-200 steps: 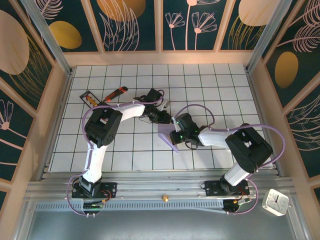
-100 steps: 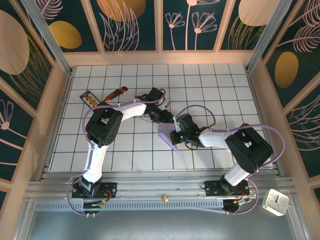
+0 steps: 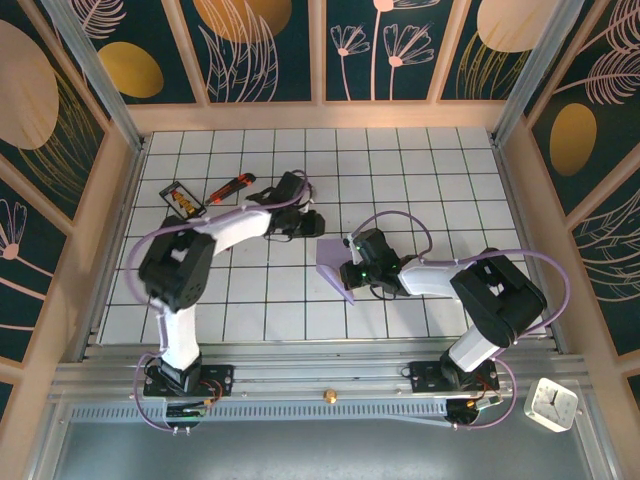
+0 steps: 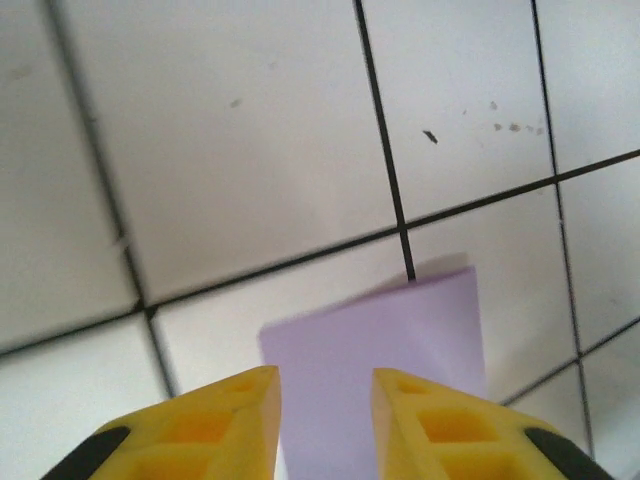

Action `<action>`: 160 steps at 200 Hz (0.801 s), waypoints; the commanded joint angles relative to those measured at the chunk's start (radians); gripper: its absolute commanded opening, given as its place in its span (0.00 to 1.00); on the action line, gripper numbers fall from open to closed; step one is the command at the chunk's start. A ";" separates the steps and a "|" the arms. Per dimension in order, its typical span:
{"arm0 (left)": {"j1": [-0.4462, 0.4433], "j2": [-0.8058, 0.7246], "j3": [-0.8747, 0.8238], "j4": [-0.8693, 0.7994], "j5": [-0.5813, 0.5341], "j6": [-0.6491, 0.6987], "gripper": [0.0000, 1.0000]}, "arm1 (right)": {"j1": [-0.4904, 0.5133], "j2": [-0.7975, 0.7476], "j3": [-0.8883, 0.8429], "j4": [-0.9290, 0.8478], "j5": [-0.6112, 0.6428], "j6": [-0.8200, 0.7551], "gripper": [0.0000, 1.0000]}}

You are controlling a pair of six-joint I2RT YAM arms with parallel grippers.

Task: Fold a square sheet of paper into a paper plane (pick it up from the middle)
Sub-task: Third fold the triangle at the center of the table.

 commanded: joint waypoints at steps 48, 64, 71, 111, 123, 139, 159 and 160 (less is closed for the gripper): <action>-0.179 -0.336 -0.510 0.495 0.121 -0.418 0.00 | -0.007 0.023 -0.034 -0.055 -0.025 0.032 0.00; -0.226 -0.380 -0.606 0.623 0.097 -0.455 0.00 | -0.007 0.025 -0.037 -0.052 -0.027 0.037 0.00; -0.248 -0.396 -0.638 0.676 0.086 -0.467 0.00 | -0.007 0.025 -0.038 -0.053 -0.027 0.038 0.00; -0.318 -0.341 -0.721 0.879 0.087 -0.585 0.00 | -0.006 0.037 -0.039 -0.052 -0.024 0.044 0.00; -0.335 -0.315 -0.723 0.908 0.075 -0.604 0.00 | -0.006 0.046 -0.039 -0.051 -0.026 0.047 0.00; -0.352 -0.284 -0.733 0.967 0.066 -0.643 0.00 | -0.007 0.057 -0.039 -0.048 -0.033 0.055 0.00; -0.372 -0.247 -0.743 1.024 0.053 -0.681 0.00 | -0.007 0.066 -0.042 -0.043 -0.036 0.060 0.00; -0.373 -0.245 -0.743 1.024 0.051 -0.683 0.00 | -0.007 0.067 -0.043 -0.043 -0.036 0.060 0.00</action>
